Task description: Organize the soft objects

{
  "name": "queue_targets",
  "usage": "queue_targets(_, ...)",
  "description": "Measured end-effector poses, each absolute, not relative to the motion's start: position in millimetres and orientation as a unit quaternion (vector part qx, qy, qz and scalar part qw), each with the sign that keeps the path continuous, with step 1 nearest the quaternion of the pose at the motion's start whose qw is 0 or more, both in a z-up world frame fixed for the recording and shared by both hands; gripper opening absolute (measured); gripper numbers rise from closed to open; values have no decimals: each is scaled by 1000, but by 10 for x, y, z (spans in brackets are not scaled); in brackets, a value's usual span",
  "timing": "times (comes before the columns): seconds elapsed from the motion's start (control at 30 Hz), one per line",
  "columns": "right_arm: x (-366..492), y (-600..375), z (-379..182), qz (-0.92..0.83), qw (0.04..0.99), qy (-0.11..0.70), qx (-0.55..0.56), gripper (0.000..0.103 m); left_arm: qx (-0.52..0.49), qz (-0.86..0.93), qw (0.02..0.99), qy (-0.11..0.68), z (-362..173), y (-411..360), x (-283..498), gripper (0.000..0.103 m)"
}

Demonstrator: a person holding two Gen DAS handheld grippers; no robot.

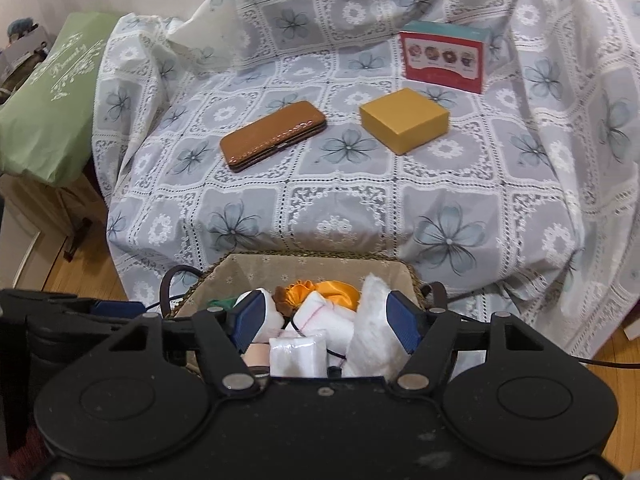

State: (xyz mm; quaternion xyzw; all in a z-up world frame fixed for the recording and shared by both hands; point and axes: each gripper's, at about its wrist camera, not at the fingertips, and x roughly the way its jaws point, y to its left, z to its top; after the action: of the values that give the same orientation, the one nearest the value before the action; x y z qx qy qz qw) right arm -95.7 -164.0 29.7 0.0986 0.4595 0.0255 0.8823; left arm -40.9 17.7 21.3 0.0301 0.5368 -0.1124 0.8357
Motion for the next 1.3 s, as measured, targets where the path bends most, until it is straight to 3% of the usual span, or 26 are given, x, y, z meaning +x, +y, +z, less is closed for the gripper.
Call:
queue_targets(0.23, -1115, -1591, 368, 2, 889, 448, 96, 73, 34, -103, 853, 510, 285, 188, -591, 67)
queue_targets(0.37, -1197, -1570, 375, -2, 888, 451, 92, 74, 31, -92, 864, 495, 314, 207, -694, 78)
queue_targets(0.83, -1493, -1687, 281, -47, 877, 464, 112, 75, 45, -76, 886, 455, 407, 164, -1020, 85)
queue_targets(0.97, -1561, -1703, 304, -49, 882, 454, 113, 75, 47, -75, 892, 443, 449, 139, -1103, 93)
queue_targets(1.3, -1678, -1701, 374, -54, 893, 433, 111, 76, 39, -67, 902, 424, 506, 159, -1216, 93)
